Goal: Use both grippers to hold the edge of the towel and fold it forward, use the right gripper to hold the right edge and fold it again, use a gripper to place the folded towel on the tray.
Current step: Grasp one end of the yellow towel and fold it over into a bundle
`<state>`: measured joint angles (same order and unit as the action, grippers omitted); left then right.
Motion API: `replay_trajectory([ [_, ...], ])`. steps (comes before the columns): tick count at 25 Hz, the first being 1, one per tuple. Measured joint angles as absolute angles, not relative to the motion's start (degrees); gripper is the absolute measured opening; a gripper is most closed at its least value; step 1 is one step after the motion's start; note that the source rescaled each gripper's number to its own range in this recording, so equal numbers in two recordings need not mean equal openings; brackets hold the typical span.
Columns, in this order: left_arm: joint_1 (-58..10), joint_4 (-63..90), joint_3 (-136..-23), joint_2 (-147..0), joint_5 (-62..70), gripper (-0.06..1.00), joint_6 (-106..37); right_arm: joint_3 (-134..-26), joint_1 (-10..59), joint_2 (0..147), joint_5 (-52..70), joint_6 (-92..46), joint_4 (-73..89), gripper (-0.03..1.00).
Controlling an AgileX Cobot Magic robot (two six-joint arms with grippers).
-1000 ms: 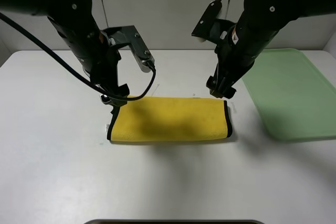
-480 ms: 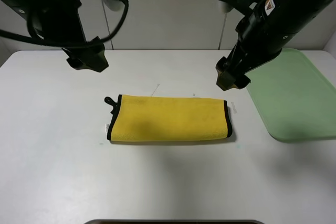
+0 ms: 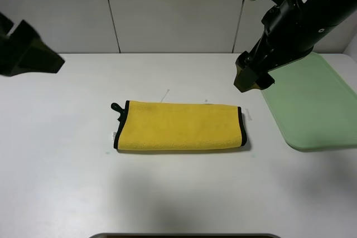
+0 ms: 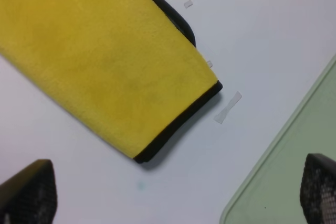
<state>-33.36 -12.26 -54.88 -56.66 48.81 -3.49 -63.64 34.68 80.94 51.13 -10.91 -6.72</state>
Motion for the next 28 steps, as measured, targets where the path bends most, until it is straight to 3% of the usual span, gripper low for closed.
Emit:
replay_trajectory([
  [7,-33.36,-12.26,-43.31,-35.04,49.51,1.00,4.13,-63.64,34.68,80.94,51.08,-10.76,-5.59,1.00],
  [17,-33.36,-11.53,-36.48,-6.27,56.89,1.00,9.69,-63.64,34.68,80.94,48.87,-10.76,-4.18,1.00],
  [28,-33.36,-6.02,-28.54,0.18,60.75,1.00,8.25,-63.64,34.68,80.94,48.34,-10.76,-3.49,1.00],
])
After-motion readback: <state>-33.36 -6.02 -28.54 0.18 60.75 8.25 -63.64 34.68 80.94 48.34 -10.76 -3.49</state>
